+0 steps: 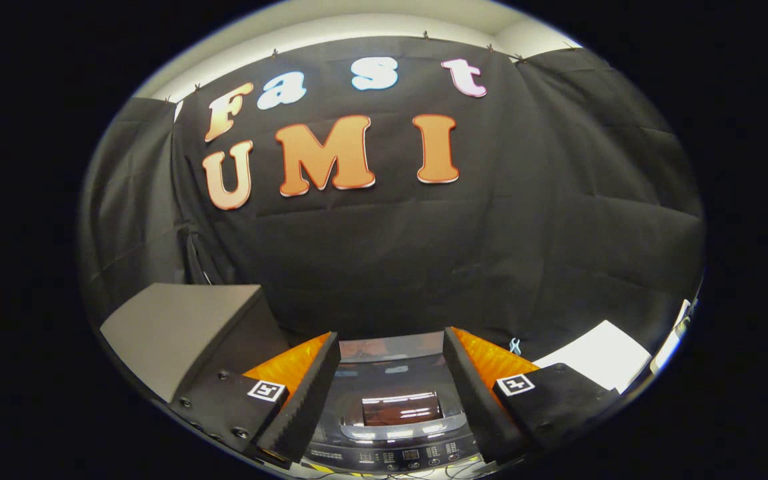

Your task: Put the clothes into the washing machine and then close the washing machine lid.

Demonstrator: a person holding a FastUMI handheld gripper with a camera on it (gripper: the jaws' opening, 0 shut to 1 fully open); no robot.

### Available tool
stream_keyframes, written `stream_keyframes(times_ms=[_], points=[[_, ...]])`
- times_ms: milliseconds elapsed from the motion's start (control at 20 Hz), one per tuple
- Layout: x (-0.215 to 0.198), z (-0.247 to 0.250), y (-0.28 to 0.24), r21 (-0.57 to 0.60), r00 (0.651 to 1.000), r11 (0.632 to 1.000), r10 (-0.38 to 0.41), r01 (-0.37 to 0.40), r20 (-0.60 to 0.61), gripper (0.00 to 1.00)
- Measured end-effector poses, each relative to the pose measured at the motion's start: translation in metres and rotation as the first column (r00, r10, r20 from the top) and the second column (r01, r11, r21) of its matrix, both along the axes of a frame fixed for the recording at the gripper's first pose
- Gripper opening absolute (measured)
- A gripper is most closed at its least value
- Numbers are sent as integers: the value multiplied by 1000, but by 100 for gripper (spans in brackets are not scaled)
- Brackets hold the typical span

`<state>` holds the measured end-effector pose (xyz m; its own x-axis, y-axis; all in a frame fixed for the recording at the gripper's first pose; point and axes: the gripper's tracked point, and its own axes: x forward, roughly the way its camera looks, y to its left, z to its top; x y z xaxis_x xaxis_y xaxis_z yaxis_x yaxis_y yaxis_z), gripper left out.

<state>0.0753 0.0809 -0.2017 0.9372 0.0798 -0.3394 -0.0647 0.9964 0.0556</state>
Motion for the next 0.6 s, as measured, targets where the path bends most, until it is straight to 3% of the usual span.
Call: stream_keyframes(times_ms=[350, 600], points=[[-52, 104, -18, 80, 987, 995, 38, -51, 156, 99], [-93, 150, -64, 10, 979, 998, 58, -61, 196, 99]])
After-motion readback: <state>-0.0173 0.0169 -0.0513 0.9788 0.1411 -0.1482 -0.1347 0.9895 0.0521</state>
